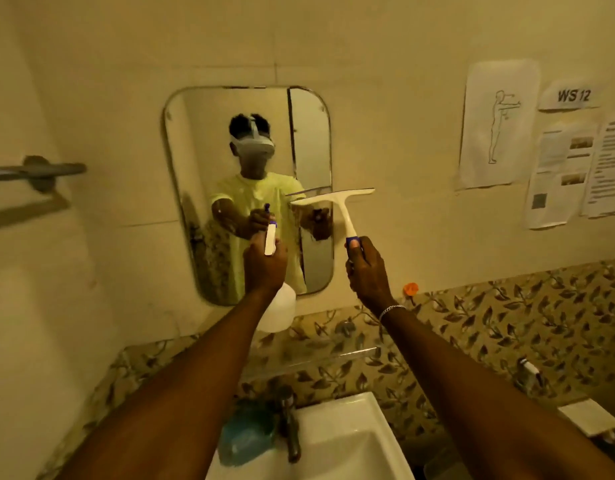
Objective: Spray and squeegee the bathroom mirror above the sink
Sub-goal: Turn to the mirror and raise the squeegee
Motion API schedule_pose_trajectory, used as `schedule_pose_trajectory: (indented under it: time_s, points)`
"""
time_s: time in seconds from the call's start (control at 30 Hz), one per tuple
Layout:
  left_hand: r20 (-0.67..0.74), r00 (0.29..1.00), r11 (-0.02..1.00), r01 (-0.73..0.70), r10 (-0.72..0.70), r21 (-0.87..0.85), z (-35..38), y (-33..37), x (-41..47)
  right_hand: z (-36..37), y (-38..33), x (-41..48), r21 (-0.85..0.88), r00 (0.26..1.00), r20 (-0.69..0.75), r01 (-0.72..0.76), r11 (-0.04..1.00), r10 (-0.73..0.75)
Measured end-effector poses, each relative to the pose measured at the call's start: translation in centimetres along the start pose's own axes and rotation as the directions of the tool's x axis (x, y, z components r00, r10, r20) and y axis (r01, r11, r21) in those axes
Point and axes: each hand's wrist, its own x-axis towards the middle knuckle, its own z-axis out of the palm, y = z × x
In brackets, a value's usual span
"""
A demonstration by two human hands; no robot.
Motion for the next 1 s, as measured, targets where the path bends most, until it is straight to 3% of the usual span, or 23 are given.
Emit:
schedule_pose_trajectory:
  time_s: [0.1, 0.3, 0.43, 0.57, 0.7, 1.0]
  points:
    - [-0.068, 0.997, 1.000, 0.022, -0.022, -0.002, -3.5, 0.4, 3.3, 4.0, -3.1, 2.3, 0.032, 0.998, 0.025, 0.059, 0.998, -0.059]
    - [-0.148, 0.977, 0.988, -0.150, 0.152, 0.027, -8.9, 2.7, 9.7, 9.9, -9.4, 6.2, 0.091, 0.978, -0.020, 0.211, 0.973, -0.210]
    - [-0.214, 0.959, 0.982, -0.171, 0.186, 0.085, -9.7, 3.0, 11.5, 12.2, -11.7, 7.6, 0.119, 0.967, -0.066, 0.254, 0.960, -0.248]
    - [-0.223, 0.972, 0.997, -0.062, 0.073, 0.054, -9.4, 0.7, 10.4, 13.4, -12.6, 8.1, 0.118, 0.960, -0.125, 0.264, 0.957, -0.249]
    - [-0.168, 0.977, 0.991, 0.132, -0.134, -0.022, -8.1, -3.8, 6.7, 14.2, -12.4, 7.6, 0.076, 0.966, -0.121, 0.240, 0.968, -0.230]
    - [-0.161, 0.964, 0.976, 0.198, -0.210, -0.087, -7.4, -7.0, 1.5, 14.3, -11.6, 6.5, 0.086, 0.973, -0.120, 0.208, 0.974, -0.197]
